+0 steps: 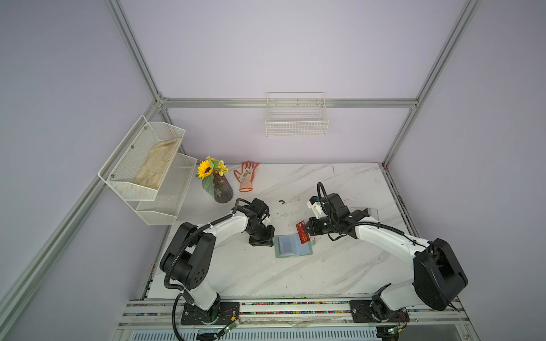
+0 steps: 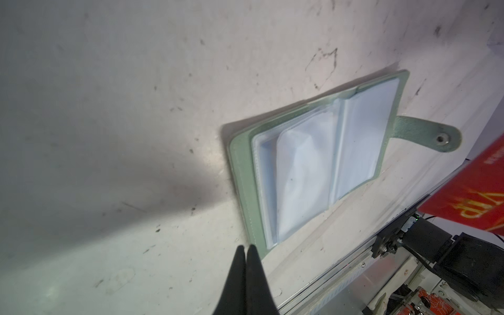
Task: Insert credit cards into a card holder
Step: Insert the credit card into the card holder.
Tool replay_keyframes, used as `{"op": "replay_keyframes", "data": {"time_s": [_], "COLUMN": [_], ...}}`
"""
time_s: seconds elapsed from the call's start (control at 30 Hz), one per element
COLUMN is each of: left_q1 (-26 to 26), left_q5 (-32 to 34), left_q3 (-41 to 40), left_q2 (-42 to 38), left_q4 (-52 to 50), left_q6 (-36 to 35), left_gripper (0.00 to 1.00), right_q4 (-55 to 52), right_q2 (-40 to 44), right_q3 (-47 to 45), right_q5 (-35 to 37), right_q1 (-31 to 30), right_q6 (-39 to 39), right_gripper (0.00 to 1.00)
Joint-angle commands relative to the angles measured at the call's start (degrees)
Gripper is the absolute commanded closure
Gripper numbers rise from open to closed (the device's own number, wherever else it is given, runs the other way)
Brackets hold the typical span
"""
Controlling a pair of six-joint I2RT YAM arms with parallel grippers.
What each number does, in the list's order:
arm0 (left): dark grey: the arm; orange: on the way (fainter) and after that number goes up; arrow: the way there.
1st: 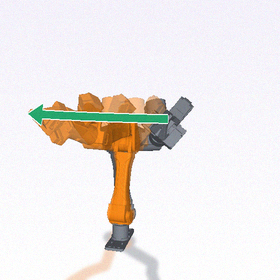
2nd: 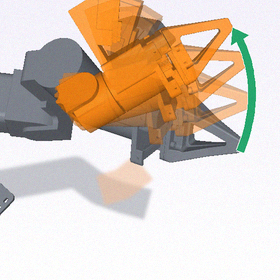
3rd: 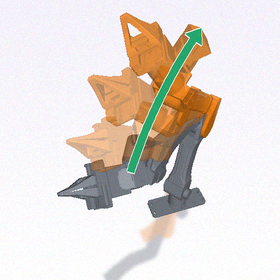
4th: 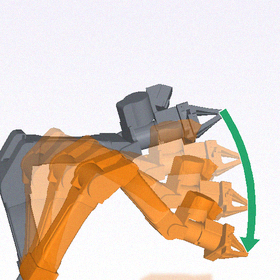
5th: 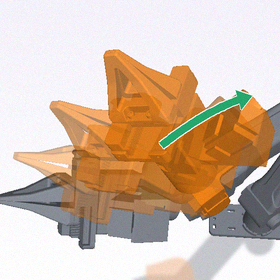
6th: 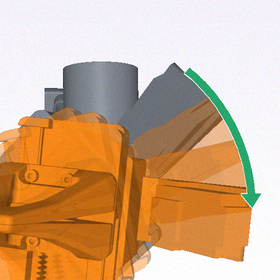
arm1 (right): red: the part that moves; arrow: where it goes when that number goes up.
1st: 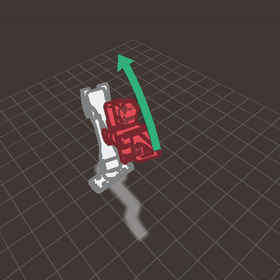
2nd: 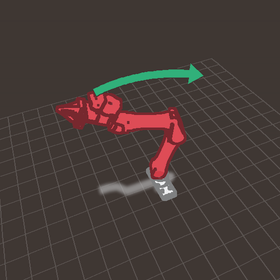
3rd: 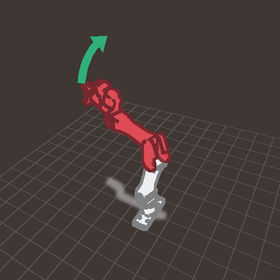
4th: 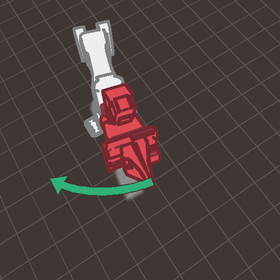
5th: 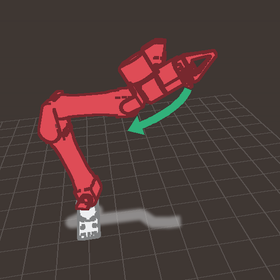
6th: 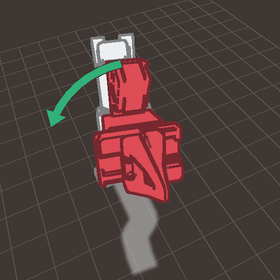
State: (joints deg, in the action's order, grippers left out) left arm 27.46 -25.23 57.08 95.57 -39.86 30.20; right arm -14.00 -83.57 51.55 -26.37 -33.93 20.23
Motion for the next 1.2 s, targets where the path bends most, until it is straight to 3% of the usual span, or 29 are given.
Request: {"op": "replay_keyframes", "data": {"time_s": [0.0, 0.33, 1.17], "left_q1": [0.0, 0.7, 0.9], "left_q5": [-0.3, -1.8, -3.3], "left_q3": [-1.7, 0.7, 3.4], "left_q2": [0.3, 4.1, 7.2], "left_q4": [3.1, 4.4, 5.4], "left_q6": [1.1, 0.7, 0.5], "left_gripper": [1.00, 1.00, 1.00], "right_q4": [8.1, 16.1, 18.4], "right_q2": [-0.2, -2.0, -3.4], "right_q3": [-2.8, -8.8, -11.4], "right_q5": [-1.4, -2.0, -1.2], "right_q1": [-1.0, -3.2, -2.8], "right_q6": [4.5, 10.3, 10.9], "right_gripper": [1.00, 1.00, 1.00]}}
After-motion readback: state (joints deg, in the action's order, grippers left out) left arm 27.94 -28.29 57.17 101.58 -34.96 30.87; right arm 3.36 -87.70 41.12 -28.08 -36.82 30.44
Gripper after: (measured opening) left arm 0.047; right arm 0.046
